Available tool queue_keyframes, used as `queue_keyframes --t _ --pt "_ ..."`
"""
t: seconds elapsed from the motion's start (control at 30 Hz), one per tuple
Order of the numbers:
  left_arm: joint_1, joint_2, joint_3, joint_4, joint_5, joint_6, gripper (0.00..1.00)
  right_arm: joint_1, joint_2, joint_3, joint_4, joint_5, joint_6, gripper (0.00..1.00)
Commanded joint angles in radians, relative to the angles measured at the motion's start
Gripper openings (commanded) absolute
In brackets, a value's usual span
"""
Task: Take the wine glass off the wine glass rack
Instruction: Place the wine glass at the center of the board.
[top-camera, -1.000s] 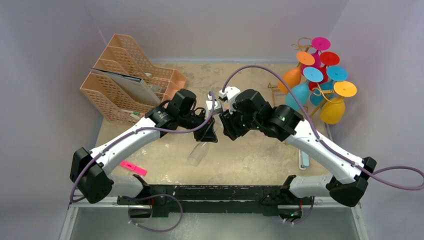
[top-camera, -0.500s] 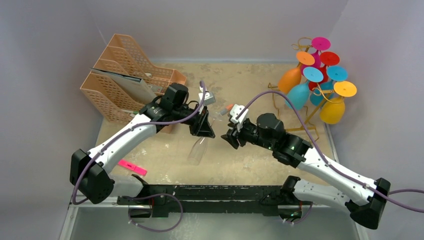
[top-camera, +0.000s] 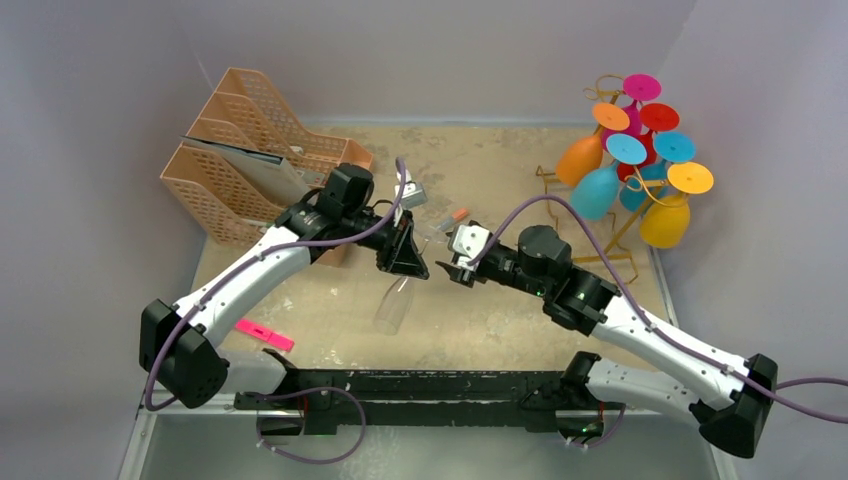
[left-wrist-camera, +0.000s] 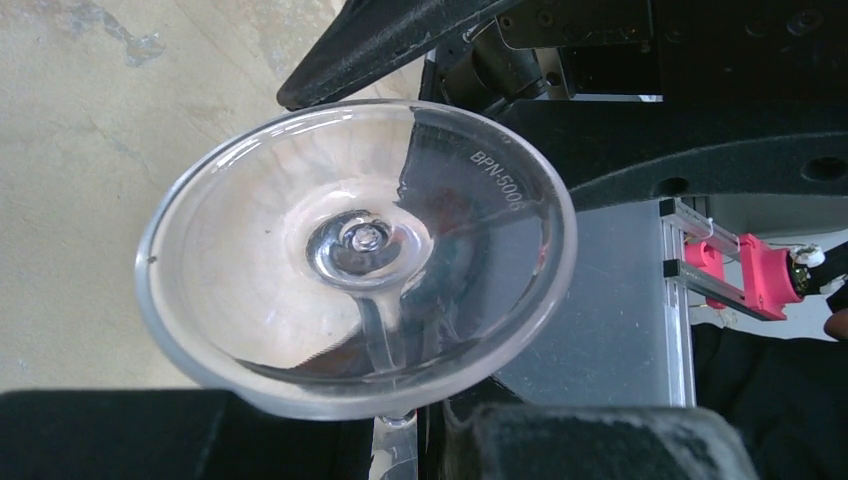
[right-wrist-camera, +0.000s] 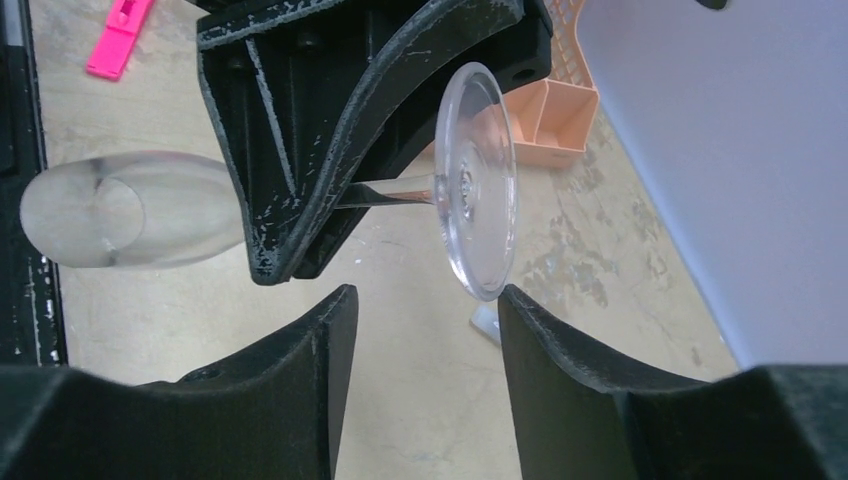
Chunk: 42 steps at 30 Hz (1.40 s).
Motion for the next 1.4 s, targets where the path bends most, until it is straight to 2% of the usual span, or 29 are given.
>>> queue_keyframes --t 0.0,0.27,0.37,0.53,0.63,0.83,0.97,1.13,1.2,1.23,1.27,1.37 --pt "-0.006 0.009 0.054 -0.057 0.079 0.029 0.0 0.003 0.029 0.102 0.086 -0.092 -0.071 0.54" --pt "-0.003 -0.011 0.056 -0.073 0.064 0.034 0.0 0.003 0.003 0.069 0.171 0.006 -0.098 0.54" --pt "-0.003 -0.013 0.058 -0.072 0.074 0.033 0.0 0.003 -0.002 0.076 0.166 -0.016 -0.099 0.52" --pt "-0.003 -0.007 0.067 -0.067 0.103 0.029 0.0 0.003 0.04 0.149 0.031 -0.097 -0.088 0.34" --pt "-0.002 -0.001 0.072 -0.075 0.12 0.032 0.0 0.004 0.056 0.155 0.034 -0.097 -0.085 0.26" --pt "-0.003 0.007 0.088 -0.128 0.098 0.059 0.0 0.004 0.065 0.16 0.025 -0.081 -0.082 0.0" --pt "-0.002 0.003 0.094 -0.118 0.065 0.05 0.0 0.004 0.056 0.149 0.028 -0.039 -0.035 0.0" --pt "0.006 -0.014 0.092 -0.092 -0.003 0.025 0.34 0.003 0.051 0.153 -0.003 0.082 0.133 0.0" --pt "0.012 -0.033 0.085 -0.075 -0.039 0.012 0.43 0.003 0.053 0.154 -0.029 0.139 0.201 0.0" --pt "0.016 -0.047 0.081 -0.064 -0.054 0.004 0.57 0.004 0.056 0.154 -0.05 0.162 0.237 0.0" --pt "0.02 -0.06 0.074 -0.051 -0.074 -0.005 0.64 0.004 0.06 0.156 -0.073 0.19 0.269 0.0" --pt "0.03 -0.11 0.067 -0.027 -0.176 -0.037 0.75 0.003 0.089 0.181 -0.164 0.291 0.417 0.0"
